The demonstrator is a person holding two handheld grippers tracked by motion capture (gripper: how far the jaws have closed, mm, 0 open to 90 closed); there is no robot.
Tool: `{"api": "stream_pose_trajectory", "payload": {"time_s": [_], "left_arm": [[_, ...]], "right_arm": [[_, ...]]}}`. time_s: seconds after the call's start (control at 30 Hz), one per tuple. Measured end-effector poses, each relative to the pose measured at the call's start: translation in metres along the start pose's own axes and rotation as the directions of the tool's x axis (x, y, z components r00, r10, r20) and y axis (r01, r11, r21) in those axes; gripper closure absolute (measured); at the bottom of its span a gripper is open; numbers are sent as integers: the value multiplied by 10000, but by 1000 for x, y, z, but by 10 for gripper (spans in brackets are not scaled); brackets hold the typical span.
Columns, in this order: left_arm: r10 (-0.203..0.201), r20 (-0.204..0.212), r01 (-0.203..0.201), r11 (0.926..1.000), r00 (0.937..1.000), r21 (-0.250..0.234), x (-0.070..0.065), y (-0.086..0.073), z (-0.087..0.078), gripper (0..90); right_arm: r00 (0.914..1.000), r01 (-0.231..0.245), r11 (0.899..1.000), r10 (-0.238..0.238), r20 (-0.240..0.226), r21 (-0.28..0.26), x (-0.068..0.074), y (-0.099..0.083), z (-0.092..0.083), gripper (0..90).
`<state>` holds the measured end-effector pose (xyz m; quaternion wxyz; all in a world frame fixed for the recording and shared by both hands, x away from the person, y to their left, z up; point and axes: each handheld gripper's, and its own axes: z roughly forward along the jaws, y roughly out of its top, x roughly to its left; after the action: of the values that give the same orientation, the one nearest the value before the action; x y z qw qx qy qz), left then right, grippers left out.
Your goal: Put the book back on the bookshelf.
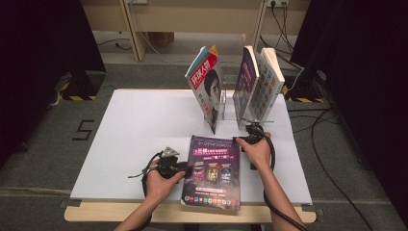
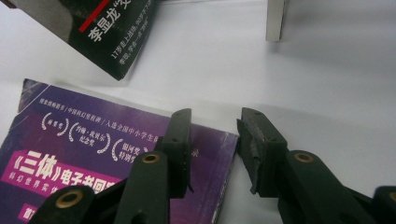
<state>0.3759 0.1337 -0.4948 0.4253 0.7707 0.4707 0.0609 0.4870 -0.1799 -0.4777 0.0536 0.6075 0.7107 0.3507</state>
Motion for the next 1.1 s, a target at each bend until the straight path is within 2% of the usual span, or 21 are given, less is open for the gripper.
{"api": "stream_pose_trajectory", "payload": {"time_s": [0.07, 0.1, 0.2, 0.3, 0.43, 0.47, 0.57, 0.6, 0.77, 0.87, 0.93, 1.03, 1.1], "left_arm": [[-9, -29, 9, 10000, 10000, 23, 0, 1, 0, 641], [14, -49, -13, 10000, 10000, 42, -1, 1, 0, 642], [27, -63, -27, 10000, 10000, 30, -1, 0, 0, 641], [46, -106, -46, 10000, 9999, 38, -1, 0, 0, 641], [52, -165, -51, 10000, 9999, 44, -2, 1, 0, 640], [44, -140, -43, 10000, 9999, 52, -2, 1, 0, 640], [39, -168, -38, 10000, 9999, 19, -2, 0, 0, 640], [37, -167, -37, 10000, 9999, 19, -2, 0, 0, 640], [15, -171, -15, 10000, 9999, 2, -2, 0, 0, 640], [14, -174, -14, 10000, 9998, 2, -3, 0, 0, 638], [20, -182, -19, 10000, 9998, 0, -3, 0, 0, 638], [34, -206, -34, 10000, 9998, 8, -3, 0, 0, 637], [38, -183, -37, 10000, 9998, 15, -2, 0, 0, 637]], "right_arm": [[10000, -33, 10000, 33, -69, 3, -1, -1, 0, 649], [9995, -217, 9997, 219, -234, 91, -1, -1, -1, 648], [9996, -188, 9998, 191, -229, 102, -2, -3, -3, 646], [9989, -345, 9991, 353, -310, 258, -3, -4, -5, 644], [9942, -861, 9959, 876, -630, 267, -4, -6, -7, 626], [9954, -729, 9968, 747, -606, 315, -5, -6, -7, 619], [9945, -820, 9958, 844, -623, 404, -4, -6, -8, 608], [9957, -720, 9963, 745, -549, 462, -3, -6, -8, 606], [9929, -938, 9933, 983, -668, 674, -1, -8, -10, 605], [9931, -883, 9935, 934, -704, 722, 0, -9, -11, 604], [9929, -880, 9936, 932, -736, 706, -1, -9, -10, 612], [9941, -799, 9921, 865, -661, 964, 1, -8, -12, 643], [9926, -780, 9915, 870, -845, 1044, 0, -9, -12, 649]]}}
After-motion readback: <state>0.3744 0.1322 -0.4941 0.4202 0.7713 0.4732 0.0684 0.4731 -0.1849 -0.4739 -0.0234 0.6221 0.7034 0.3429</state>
